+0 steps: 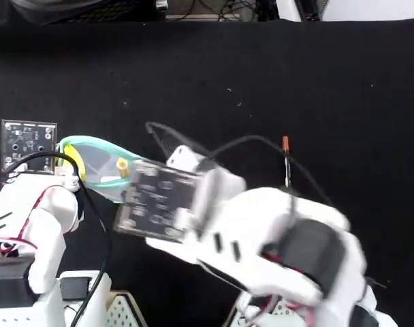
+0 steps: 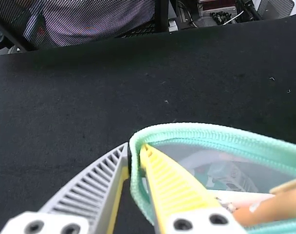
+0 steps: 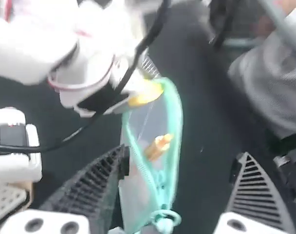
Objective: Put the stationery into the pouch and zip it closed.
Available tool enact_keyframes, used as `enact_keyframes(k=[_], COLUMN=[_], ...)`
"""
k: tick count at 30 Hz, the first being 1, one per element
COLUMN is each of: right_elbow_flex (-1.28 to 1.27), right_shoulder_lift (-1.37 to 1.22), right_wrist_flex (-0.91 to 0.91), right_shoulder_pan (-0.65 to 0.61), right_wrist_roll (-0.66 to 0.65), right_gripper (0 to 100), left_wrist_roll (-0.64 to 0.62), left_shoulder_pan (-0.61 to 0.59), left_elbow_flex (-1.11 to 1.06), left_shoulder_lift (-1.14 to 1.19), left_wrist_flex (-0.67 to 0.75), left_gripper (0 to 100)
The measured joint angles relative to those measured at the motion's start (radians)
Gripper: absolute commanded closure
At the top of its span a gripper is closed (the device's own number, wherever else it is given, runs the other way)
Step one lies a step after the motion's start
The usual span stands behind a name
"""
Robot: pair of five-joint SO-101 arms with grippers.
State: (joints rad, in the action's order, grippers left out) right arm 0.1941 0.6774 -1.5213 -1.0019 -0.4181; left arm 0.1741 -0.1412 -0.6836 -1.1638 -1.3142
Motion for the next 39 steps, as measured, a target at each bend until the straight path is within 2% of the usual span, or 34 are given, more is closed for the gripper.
enact_keyframes(k=[3, 4, 6, 9, 15, 30, 34, 39], right_elbow_flex=[0.02, 0.009, -0.034, -0.137, -0.293, -0.253, -0.227, -0.235], right_shoulder_lift=[0.014, 0.014, -0.006, -0.066, -0.121, 0.025, 0.061, 0.135], right_wrist_flex=[-0.005, 0.0, 0.043, 0.15, 0.354, 0.253, 0.229, 0.143], right_shoulder_pan=[0.006, 0.009, 0.018, 0.029, 0.051, 0.075, 0.195, 0.494], right_wrist_roll=[0.0, -0.002, -0.002, -0.002, 0.0, 0.0, -0.002, 0.018], right_gripper=[95.6, 99.3, 94.1, 98.9, 98.7, 98.2, 93.8, 83.5], left_wrist_roll=[0.0, 0.0, 0.0, 0.0, 0.0, 0.0, 0.0, 0.0], left_shoulder_pan=[0.0, 0.0, 0.0, 0.0, 0.0, 0.0, 0.0, 0.0], left_elbow_flex=[0.0, 0.0, 0.0, 0.0, 0.0, 0.0, 0.0, 0.0], left_shoulder_lift=[0.0, 0.0, 0.0, 0.0, 0.0, 0.0, 0.0, 0.0], left_wrist_flex=[0.0, 0.0, 0.0, 0.0, 0.0, 0.0, 0.0, 0.0], left_gripper=[95, 95, 95, 95, 95, 95, 95, 95])
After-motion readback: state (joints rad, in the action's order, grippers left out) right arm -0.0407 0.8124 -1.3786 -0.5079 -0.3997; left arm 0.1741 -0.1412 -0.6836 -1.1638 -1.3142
